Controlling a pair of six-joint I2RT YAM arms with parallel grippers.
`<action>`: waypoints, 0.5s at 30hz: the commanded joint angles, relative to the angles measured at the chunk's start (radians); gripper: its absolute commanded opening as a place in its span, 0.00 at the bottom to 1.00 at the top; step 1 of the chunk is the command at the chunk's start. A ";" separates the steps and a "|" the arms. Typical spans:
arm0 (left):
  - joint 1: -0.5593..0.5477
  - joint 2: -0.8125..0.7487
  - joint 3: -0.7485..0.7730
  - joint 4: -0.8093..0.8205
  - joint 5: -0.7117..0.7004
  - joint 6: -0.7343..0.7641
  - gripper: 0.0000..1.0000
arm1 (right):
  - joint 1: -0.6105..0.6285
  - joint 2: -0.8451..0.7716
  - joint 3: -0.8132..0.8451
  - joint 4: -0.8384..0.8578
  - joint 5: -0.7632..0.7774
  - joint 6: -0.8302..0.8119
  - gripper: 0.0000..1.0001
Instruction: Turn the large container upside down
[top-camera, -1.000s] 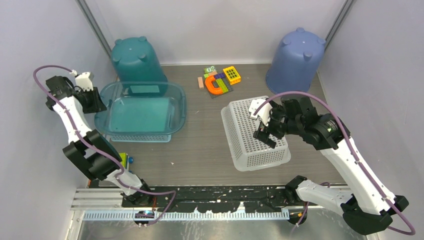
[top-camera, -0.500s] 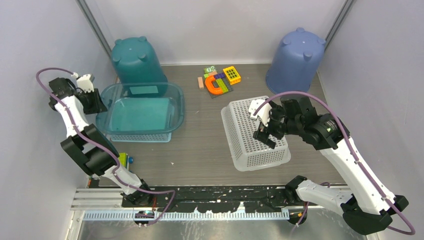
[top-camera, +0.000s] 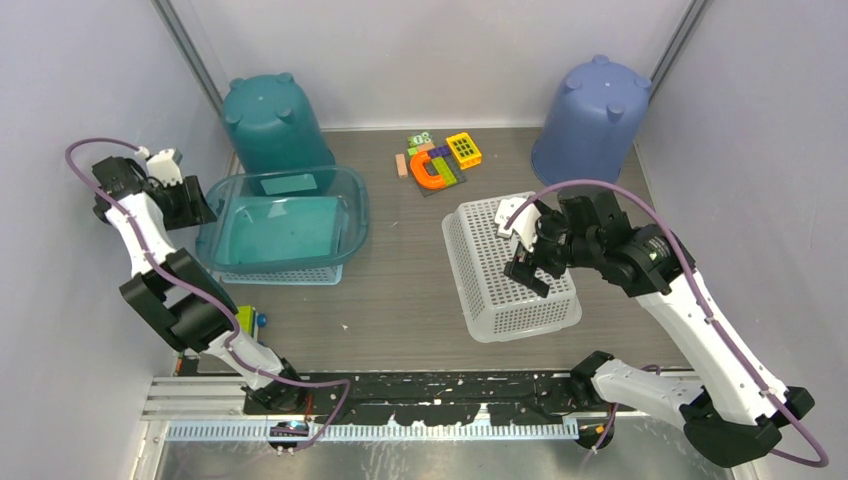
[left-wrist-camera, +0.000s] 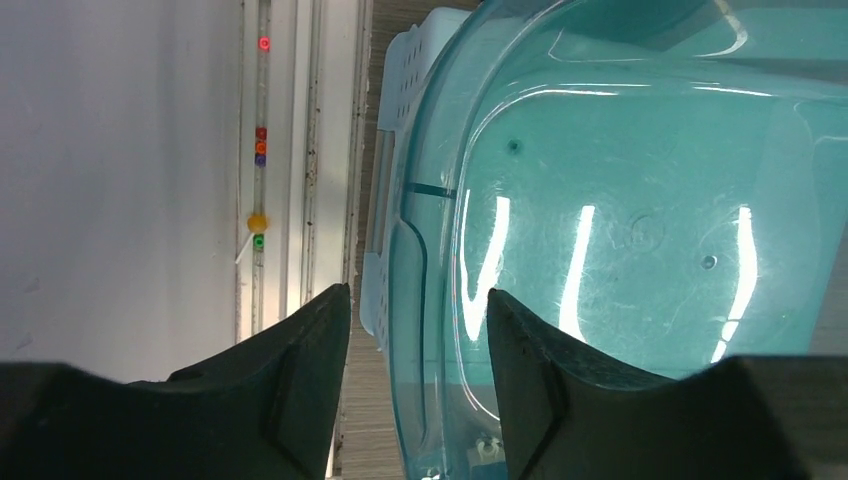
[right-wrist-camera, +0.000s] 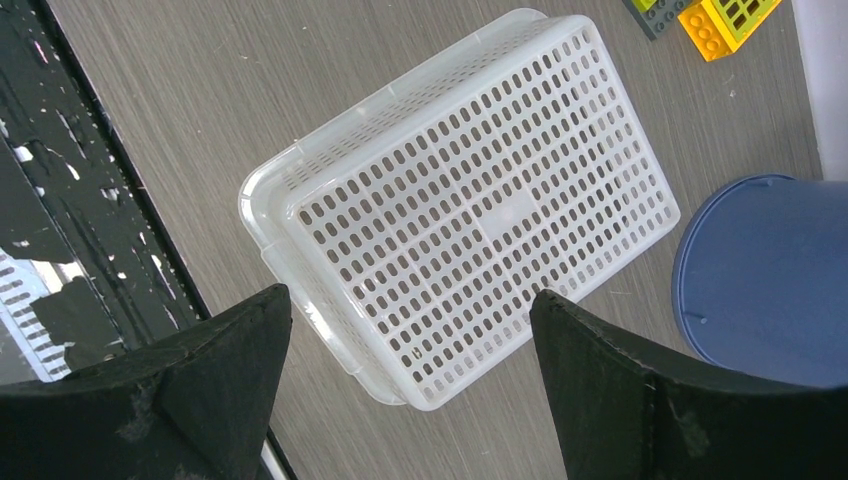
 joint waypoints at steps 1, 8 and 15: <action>0.018 -0.026 0.056 0.004 0.031 -0.018 0.58 | -0.002 0.008 -0.001 0.044 -0.023 0.020 0.94; 0.020 -0.119 0.066 -0.026 0.101 -0.038 0.89 | -0.001 0.056 -0.036 0.130 0.004 0.060 0.98; 0.020 -0.230 0.068 -0.059 0.226 -0.054 1.00 | 0.000 0.128 -0.061 0.278 0.126 0.136 1.00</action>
